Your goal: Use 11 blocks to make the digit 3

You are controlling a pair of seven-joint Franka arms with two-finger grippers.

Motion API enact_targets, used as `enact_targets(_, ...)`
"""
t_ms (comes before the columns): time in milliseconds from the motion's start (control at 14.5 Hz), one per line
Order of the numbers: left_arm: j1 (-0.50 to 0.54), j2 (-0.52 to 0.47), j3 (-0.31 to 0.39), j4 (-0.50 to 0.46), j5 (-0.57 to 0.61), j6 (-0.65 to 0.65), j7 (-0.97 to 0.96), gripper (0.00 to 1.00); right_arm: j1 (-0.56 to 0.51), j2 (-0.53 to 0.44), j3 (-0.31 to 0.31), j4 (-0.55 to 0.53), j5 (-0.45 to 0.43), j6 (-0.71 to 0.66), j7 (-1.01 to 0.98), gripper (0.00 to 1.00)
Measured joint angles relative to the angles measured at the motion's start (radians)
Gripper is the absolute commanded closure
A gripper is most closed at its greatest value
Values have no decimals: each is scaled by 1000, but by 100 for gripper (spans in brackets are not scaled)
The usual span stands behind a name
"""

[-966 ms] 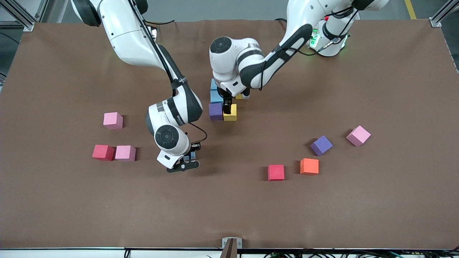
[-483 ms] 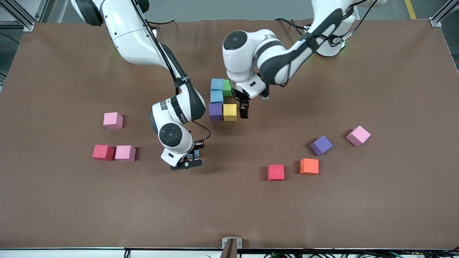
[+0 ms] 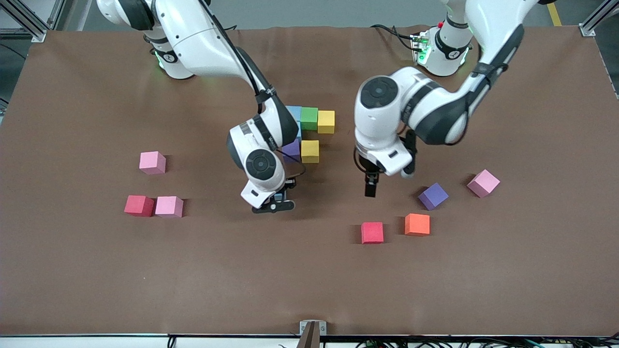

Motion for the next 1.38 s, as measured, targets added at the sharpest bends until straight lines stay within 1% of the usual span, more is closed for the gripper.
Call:
enact_targets(276, 54, 105, 15, 85, 1, 0, 279, 0, 61, -1, -3, -26, 1, 3, 41, 70)
enact_targets(552, 61, 187, 40, 139, 1, 23, 589, 0, 85, -7, -8, -45, 0, 34, 43, 70)
enact_targets(759, 59, 227, 44, 168, 1, 67, 904, 0, 99, -31, -14, -94, 0, 88, 43, 70)
enact_targets(897, 58, 255, 46, 189, 1, 101, 1095, 0, 101, -35, -14, -102, 0, 96, 43, 70)
enact_targets(1034, 58, 285, 50, 210, 1, 139, 1187, 0, 103, -37, -14, -106, 0, 99, 43, 70)
enact_targets(1241, 57, 352, 50, 229, 1, 222, 1277, 0, 112, -47, -14, -124, 0, 110, 43, 70)
enact_targets(1379, 52, 403, 51, 253, 1, 244, 1325, 0, 118, -52, -14, -133, 0, 114, 43, 69)
